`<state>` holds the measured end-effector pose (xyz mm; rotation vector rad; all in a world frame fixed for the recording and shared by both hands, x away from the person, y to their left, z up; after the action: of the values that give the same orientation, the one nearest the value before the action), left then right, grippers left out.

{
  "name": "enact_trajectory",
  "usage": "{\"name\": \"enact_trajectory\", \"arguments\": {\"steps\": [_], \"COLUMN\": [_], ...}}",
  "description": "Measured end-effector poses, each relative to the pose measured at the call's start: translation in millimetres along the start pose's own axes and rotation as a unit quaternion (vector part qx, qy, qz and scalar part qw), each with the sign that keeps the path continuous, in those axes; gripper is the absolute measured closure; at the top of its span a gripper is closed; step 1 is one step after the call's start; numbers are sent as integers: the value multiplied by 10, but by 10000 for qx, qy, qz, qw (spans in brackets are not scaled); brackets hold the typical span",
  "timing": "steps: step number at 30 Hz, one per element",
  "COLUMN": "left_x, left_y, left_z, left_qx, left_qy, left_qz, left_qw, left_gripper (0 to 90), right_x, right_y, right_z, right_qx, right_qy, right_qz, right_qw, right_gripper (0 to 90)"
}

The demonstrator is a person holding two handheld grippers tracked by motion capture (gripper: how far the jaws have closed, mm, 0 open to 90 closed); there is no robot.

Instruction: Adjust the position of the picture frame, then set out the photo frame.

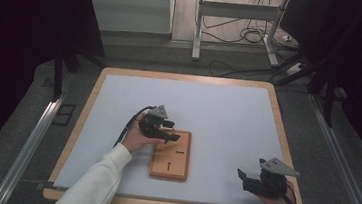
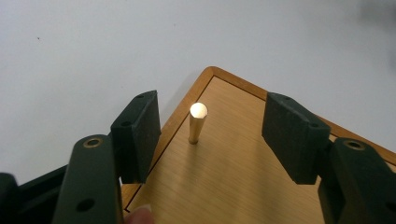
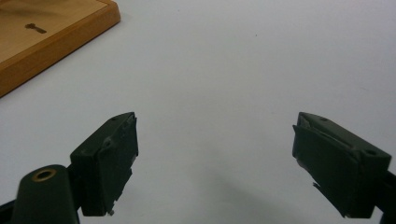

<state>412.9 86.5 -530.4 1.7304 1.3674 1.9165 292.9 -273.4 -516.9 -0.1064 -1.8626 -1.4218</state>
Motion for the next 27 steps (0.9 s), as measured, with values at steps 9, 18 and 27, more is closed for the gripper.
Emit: {"name": "enact_trajectory", "arguments": {"steps": [9, 18, 27], "left_x": [-25, -118, -120], "left_y": [28, 21, 1], "left_z": [-38, -58, -11], "left_qx": [-105, -135, -140], "left_qy": [-63, -183, -165], "left_qz": [9, 37, -14], "left_qw": [9999, 9997, 9998], "left_gripper": [368, 434, 537], "right_x": [-4, -6, -1], "right_y": [18, 16, 5], "right_z": [23, 48, 47], "right_qx": [51, 82, 74], "right_qy": [35, 50, 27], "right_qz": [-19, -6, 15], "right_qw": [10000, 10000, 10000], "right_gripper": [146, 146, 146]}}
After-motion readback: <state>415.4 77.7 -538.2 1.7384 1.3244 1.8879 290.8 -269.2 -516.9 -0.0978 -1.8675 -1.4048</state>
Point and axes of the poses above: each handheld gripper's, and its own axes: x roughly backward along the jaws, y roughly out of its top, z roughly to its left, the point moved 3 cm from there along -x, roughly forward along the jaws, and after that the axes turned 3 degrees about z, right-handed, at the moved point
